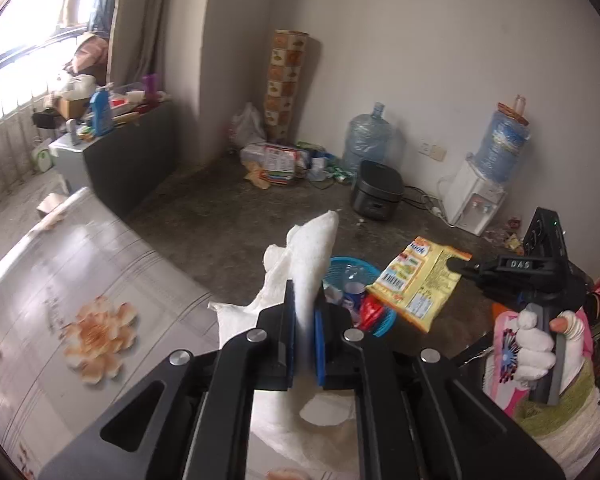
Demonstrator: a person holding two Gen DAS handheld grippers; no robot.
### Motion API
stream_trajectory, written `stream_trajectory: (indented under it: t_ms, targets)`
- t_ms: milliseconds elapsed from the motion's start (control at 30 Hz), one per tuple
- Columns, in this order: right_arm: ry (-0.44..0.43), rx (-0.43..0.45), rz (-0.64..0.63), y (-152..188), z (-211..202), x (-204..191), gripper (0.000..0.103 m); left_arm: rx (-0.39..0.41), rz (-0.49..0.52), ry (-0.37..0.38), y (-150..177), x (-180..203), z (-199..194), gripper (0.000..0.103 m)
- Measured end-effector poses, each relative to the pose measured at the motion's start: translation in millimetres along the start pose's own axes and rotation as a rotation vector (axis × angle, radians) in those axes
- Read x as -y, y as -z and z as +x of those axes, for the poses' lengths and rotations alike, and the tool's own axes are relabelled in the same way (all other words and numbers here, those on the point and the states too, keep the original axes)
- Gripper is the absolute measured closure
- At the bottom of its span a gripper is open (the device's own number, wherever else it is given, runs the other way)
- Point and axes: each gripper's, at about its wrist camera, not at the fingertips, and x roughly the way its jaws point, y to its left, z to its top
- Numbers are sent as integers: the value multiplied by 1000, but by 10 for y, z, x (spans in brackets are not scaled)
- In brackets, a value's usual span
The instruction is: Collect trash
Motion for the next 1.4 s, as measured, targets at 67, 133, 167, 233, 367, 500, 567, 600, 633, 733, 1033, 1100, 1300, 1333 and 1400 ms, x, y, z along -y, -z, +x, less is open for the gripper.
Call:
stream_trajectory:
  t_ms: [67, 133, 167, 233, 367, 500, 567, 600, 633, 733, 1033, 1100, 1300, 1333, 1400]
  targets:
    - [36, 30, 32, -66, -9, 189, 102, -39, 10, 83, -197, 175, 357, 96]
    - [60, 39, 75, -133, 44, 376, 102, -92, 24, 144, -343, 344, 756, 96]
    - [70, 42, 89, -149, 85, 450, 102, -118, 24, 167, -399, 419, 959, 96]
    - [110, 48, 103, -226, 215, 576, 102, -160, 43, 184, -494, 566, 1345, 96]
    - [163, 42, 144, -394, 538, 886, 102, -253, 52, 208, -605, 786, 2078, 95]
    - [234, 8, 206, -543, 1006, 1285, 92, -353, 82, 157, -534, 901, 2796, 60]
    - [288, -66, 305, -531, 1332, 1646, 48, -458, 80, 90, -395, 859, 3157, 33]
    - [345, -106, 343, -497, 1470, 1814, 48, -490, 69, 56, -332, 822, 3268, 33]
    - [387, -134, 373, -451, 1568, 1958, 48, -512, 51, 30, -276, 776, 3339, 33]
    - [409, -141, 445, -299, 1591, 2195, 48, -513, -22, 31, -222, 618, 3284, 33]
    - [381, -3, 233, -211, 981, 1515, 48, -245, -2, 70, -519, 377, 2046, 33]
    - [368, 32, 115, -177, 823, 1153, 48, -153, 5, 82, -513, 351, 1606, 27]
    - [298, 122, -305, 192, 467, -61, 39, 76, -60, -43, -275, 276, 288, 5]
    - [281, 140, -379, 287, 396, -256, 34, 120, -77, -81, -206, 264, 70, 5]
    - [243, 185, -525, 464, 242, -589, 26, 196, -115, -146, -46, 238, -311, 5]
